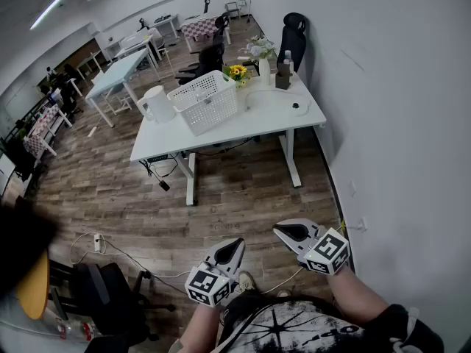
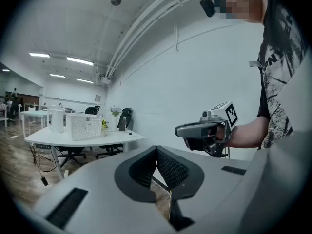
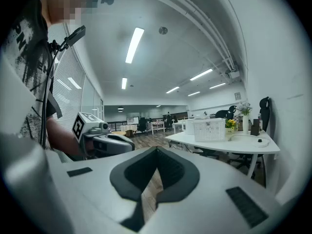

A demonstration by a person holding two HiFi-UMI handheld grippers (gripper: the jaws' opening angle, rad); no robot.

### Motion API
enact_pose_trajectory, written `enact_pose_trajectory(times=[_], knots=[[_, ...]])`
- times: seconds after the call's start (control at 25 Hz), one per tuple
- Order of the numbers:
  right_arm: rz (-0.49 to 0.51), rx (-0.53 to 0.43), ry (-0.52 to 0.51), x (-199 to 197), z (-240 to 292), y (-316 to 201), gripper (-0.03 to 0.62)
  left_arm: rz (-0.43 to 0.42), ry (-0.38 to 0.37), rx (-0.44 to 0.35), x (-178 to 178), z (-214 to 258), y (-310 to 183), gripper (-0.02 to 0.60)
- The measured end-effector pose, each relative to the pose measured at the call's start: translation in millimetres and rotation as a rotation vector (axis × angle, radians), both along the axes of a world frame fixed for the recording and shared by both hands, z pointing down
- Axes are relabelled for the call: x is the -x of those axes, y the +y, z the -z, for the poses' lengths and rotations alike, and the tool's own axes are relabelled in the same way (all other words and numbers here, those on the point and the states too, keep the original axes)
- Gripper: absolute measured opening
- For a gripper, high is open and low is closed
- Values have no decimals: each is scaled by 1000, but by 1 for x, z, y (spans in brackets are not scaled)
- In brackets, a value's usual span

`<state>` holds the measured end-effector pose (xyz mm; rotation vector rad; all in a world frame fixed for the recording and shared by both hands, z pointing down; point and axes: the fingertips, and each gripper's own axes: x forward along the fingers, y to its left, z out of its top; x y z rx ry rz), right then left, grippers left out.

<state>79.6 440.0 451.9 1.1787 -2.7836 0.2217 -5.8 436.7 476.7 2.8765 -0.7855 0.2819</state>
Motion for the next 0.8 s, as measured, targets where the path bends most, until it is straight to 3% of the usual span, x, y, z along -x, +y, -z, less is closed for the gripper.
enact_pose_trajectory(times=[0.8], knots=[[-16, 22, -25, -9, -11, -16, 23, 3, -26, 19, -10, -14, -16, 9]])
